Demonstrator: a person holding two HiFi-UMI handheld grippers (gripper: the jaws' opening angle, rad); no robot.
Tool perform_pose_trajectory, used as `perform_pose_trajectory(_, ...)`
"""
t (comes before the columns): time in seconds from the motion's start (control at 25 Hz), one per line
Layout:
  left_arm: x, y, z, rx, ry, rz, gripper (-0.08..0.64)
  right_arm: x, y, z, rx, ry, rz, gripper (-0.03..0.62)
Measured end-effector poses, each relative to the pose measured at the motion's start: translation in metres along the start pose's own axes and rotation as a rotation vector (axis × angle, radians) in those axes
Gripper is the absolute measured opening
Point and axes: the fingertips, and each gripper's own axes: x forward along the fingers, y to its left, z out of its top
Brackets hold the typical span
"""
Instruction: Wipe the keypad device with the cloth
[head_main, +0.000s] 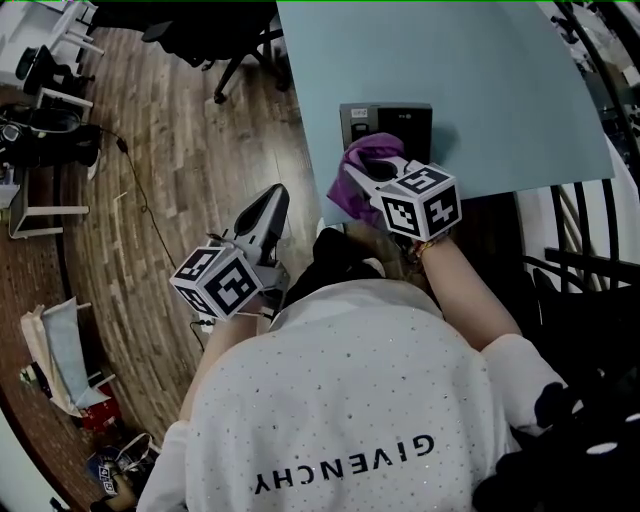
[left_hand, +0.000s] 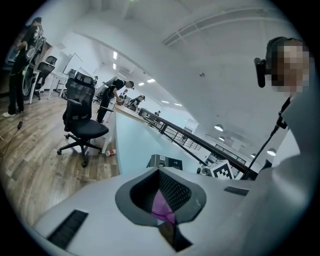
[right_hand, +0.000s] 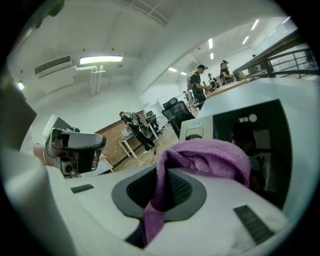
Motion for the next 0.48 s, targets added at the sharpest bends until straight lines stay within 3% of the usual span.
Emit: perform_pose_trajectory(0.48, 0.018, -0.020, -0.009, -0.003, 0.033, -0.047, 0.000, -0.036, -0.032, -0.004, 0.051, -0.037, -0.066, 0.028)
